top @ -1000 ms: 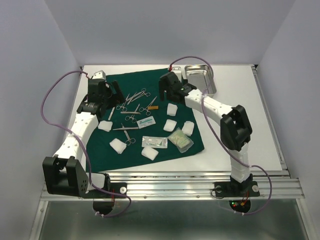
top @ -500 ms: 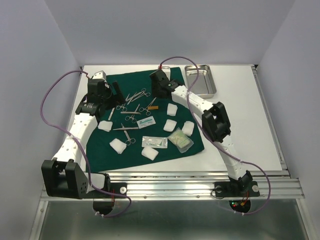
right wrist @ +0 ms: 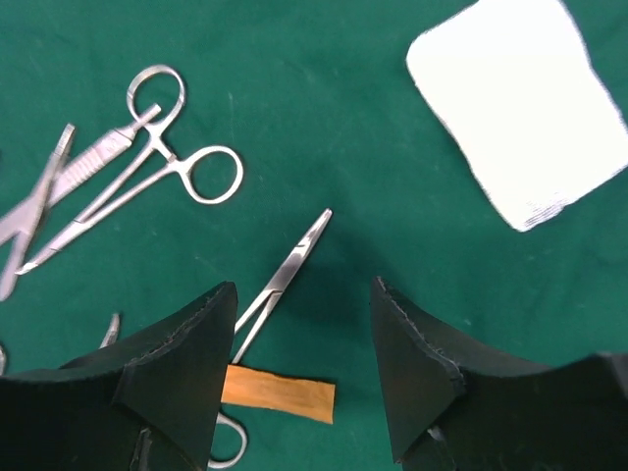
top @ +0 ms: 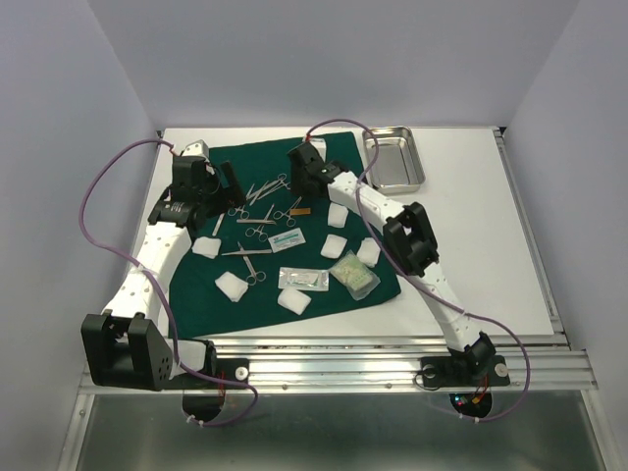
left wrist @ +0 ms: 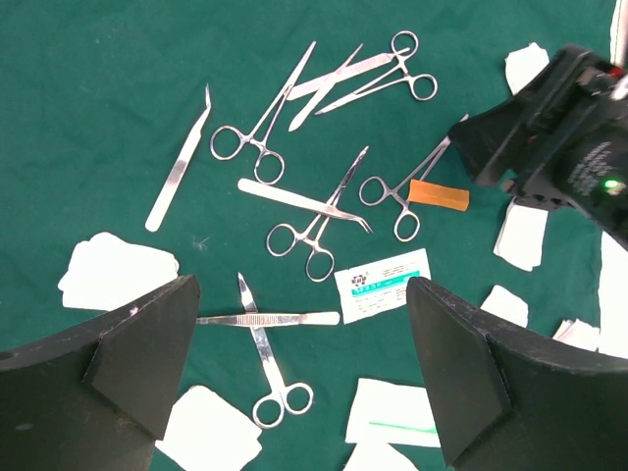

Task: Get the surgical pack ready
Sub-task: Pick up the medical item from the surgical kit.

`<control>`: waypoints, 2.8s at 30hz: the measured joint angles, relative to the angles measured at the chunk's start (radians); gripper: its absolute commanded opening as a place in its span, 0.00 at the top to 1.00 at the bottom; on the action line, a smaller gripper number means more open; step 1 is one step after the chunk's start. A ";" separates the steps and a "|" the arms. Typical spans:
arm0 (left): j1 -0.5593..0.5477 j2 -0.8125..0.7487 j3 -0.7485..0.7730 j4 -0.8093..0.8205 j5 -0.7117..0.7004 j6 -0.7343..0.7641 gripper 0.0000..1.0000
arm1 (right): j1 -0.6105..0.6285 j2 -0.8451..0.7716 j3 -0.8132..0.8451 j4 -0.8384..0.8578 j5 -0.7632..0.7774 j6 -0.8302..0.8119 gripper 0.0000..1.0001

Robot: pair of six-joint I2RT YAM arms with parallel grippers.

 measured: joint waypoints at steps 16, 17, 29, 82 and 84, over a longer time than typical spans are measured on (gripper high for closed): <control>0.000 0.000 0.000 -0.016 -0.007 0.002 0.01 | 0.033 0.062 0.031 0.023 -0.019 -0.001 0.48; 0.000 0.000 0.000 -0.016 -0.007 0.003 0.01 | 0.033 0.066 0.034 0.025 -0.016 -0.002 0.48; 0.000 0.000 0.000 -0.016 -0.007 0.008 0.01 | 0.041 0.129 0.127 0.027 0.054 -0.029 0.58; 0.000 0.000 -0.005 -0.017 -0.002 0.008 0.01 | -0.095 -0.292 -0.492 0.438 -0.347 0.154 0.99; 0.000 0.000 -0.005 -0.017 -0.002 0.008 0.01 | -0.119 -0.292 -0.502 0.458 -0.375 0.169 0.99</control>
